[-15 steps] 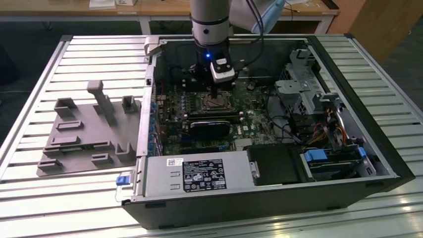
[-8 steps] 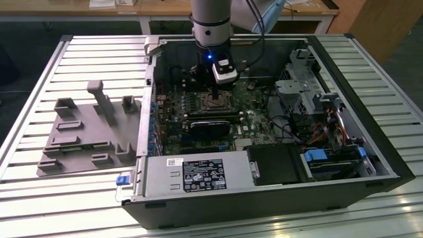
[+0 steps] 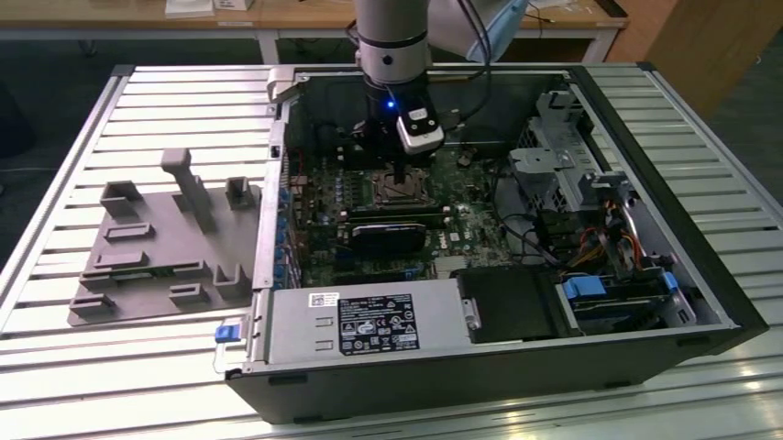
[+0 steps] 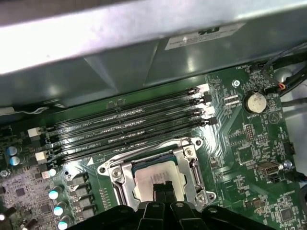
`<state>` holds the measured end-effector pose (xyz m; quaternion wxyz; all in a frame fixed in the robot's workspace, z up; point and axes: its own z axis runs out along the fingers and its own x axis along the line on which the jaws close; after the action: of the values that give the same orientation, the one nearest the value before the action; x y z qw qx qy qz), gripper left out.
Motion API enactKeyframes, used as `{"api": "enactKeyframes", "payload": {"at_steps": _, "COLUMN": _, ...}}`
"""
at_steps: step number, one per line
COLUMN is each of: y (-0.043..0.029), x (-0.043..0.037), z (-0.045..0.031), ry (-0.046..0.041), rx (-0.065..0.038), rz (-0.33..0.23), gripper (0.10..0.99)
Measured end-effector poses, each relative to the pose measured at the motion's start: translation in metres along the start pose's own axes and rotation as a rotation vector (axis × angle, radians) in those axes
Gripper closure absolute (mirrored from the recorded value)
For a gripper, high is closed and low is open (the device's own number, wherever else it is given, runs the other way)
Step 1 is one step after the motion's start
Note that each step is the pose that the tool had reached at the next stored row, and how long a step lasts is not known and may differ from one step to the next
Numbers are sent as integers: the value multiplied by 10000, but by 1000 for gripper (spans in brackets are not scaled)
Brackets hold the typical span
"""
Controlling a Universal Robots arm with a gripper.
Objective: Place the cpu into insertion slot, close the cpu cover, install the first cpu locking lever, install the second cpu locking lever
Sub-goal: 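Install the first cpu locking lever, then install the second cpu locking lever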
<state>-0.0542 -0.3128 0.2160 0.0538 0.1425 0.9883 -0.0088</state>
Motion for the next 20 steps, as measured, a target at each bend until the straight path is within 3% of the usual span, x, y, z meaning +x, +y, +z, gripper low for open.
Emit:
{"api": "enactKeyframes", "payload": {"at_steps": 9, "y": 0, "x": -18, "z": -161, "ry": 0, "rx": 0, "rz": 0, "gripper": 984}}
{"api": "enactKeyframes", "payload": {"at_steps": 20, "y": -5, "x": -21, "z": -178, "ry": 0, "rx": 0, "rz": 0, "gripper": 984}}
